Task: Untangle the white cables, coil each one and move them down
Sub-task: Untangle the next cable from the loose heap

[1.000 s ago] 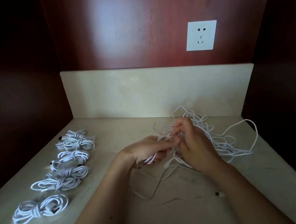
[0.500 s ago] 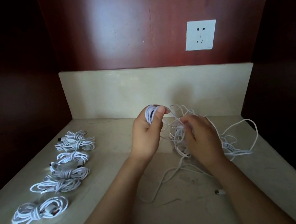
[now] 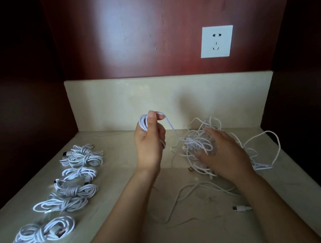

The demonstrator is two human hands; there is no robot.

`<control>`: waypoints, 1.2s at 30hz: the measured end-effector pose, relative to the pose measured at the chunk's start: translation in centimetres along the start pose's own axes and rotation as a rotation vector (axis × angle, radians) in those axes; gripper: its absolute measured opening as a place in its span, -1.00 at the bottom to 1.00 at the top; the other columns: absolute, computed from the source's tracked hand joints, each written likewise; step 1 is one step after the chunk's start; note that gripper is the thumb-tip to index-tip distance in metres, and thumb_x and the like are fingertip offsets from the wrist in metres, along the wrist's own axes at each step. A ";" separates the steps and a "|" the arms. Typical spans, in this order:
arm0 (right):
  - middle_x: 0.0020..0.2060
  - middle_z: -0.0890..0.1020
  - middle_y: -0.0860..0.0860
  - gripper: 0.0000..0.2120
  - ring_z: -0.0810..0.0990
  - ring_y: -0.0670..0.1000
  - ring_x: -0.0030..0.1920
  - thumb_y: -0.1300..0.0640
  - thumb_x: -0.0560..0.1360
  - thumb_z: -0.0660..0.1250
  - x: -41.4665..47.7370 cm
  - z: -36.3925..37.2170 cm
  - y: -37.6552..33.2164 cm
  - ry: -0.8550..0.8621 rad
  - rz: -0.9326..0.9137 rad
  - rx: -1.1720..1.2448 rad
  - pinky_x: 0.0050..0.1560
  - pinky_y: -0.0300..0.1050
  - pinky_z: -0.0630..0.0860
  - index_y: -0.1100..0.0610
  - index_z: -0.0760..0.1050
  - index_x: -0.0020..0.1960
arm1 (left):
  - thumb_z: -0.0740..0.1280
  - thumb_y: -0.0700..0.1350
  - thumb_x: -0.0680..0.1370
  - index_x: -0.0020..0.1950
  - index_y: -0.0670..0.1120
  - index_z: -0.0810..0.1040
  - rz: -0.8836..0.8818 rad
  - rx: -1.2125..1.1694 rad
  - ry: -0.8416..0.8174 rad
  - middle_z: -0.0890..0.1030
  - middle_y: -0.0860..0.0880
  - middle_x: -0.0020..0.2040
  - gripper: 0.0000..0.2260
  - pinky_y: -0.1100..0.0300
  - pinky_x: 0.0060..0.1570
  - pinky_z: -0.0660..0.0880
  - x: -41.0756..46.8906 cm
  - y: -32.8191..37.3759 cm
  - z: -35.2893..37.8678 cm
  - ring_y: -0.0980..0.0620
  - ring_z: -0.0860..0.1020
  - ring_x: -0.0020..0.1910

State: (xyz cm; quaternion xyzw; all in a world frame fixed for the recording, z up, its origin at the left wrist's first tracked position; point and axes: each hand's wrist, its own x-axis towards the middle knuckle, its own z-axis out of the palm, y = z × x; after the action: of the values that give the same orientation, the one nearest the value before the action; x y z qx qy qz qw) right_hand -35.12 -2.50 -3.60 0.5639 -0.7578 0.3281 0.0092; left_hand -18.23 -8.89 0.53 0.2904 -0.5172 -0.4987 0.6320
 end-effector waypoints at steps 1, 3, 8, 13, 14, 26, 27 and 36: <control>0.41 0.43 -0.10 -0.40 0.38 0.00 0.39 -0.16 0.45 0.40 -0.3 -0.3 -0.5 0.009 -0.010 -0.029 0.30 -0.07 0.38 -0.10 0.36 0.45 | 0.14 -0.02 0.67 -0.13 -0.08 0.50 -0.007 0.012 -0.024 0.30 0.00 -0.49 -0.74 0.29 -0.57 0.19 0.0 0.0 0.0 0.06 0.21 -0.54; 0.34 0.51 -0.09 -0.53 0.43 0.00 0.33 -0.16 0.47 0.35 -0.8 -0.6 -1.5 0.097 -0.059 -0.039 0.24 -0.08 0.40 -0.06 0.49 0.34 | 0.15 -0.03 0.67 -0.13 -0.10 0.51 0.000 0.034 -0.073 0.30 -0.03 -0.48 -0.74 0.26 -0.54 0.20 -0.1 0.0 0.1 0.07 0.21 -0.54; 0.29 0.55 -0.04 -0.55 0.45 0.00 0.31 0.07 0.49 0.24 -1.2 0.4 -3.0 0.267 -0.285 0.198 0.28 -0.08 0.41 0.05 0.47 0.37 | 0.16 -0.07 0.67 -0.13 -0.14 0.52 0.074 0.082 -0.166 0.30 -0.04 -0.48 -0.74 0.30 -0.49 0.24 -0.4 0.0 0.1 0.11 0.25 -0.53; -0.05 0.64 -0.12 -0.80 0.60 -0.06 0.02 -0.03 0.56 0.19 -1.5 3.3 -3.8 -0.023 -0.331 0.353 0.06 0.04 0.53 -0.21 0.38 0.17 | 0.17 -0.09 0.67 0.05 -0.14 0.58 0.114 0.089 -0.191 0.34 0.08 -0.50 -0.77 0.34 -0.42 0.33 -0.6 -0.1 0.1 0.15 0.31 -0.51; -0.14 0.61 -0.13 -0.92 0.58 -0.04 -0.06 -0.03 0.56 0.18 -1.4 3.6 -3.6 0.025 -0.368 0.286 0.02 0.07 0.51 -0.22 0.34 0.00 | 0.16 -0.07 0.68 0.02 -0.13 0.59 0.099 0.071 -0.191 0.32 0.05 -0.51 -0.75 0.31 -0.43 0.33 -0.5 0.0 0.1 0.12 0.29 -0.50; -0.22 0.60 0.11 -0.76 0.54 0.22 -0.13 0.06 0.49 0.12 1.1 1.5 2.6 0.291 -0.041 -0.145 -0.02 0.06 0.44 0.12 0.50 -0.21 | 0.05 -0.02 0.70 -0.21 -0.04 0.34 0.012 -0.397 0.066 0.19 0.08 -0.54 -0.69 0.30 -0.55 0.12 1.3 1.8 -0.9 0.12 0.12 -0.56; -0.19 0.61 0.11 -0.78 0.54 0.21 -0.11 0.06 0.46 0.14 1.0 1.4 2.3 0.285 -0.031 -0.162 0.02 0.05 0.44 0.12 0.51 -0.21 | 0.05 -0.01 0.70 -0.21 -0.04 0.34 -0.013 -0.371 0.053 0.19 0.07 -0.54 -0.69 0.29 -0.55 0.12 1.3 1.7 -0.9 0.12 0.12 -0.55; 0.36 0.49 -0.05 -0.54 0.38 -0.05 0.38 0.02 0.52 0.23 -0.9 1.5 -3.5 0.155 -0.343 0.162 0.34 -0.13 0.32 0.00 0.39 0.42 | 0.08 0.05 0.69 -0.13 -0.09 0.39 -0.184 -0.265 -0.202 0.21 0.03 -0.52 -0.70 0.30 -0.54 0.17 0.7 -0.2 -0.1 0.09 0.18 -0.56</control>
State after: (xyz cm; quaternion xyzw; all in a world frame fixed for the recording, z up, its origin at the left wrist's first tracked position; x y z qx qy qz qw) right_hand -31.30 -3.01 -3.40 0.6566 -0.6190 0.4239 0.0778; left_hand -18.18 -9.62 0.60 0.1991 -0.4789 -0.6450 0.5612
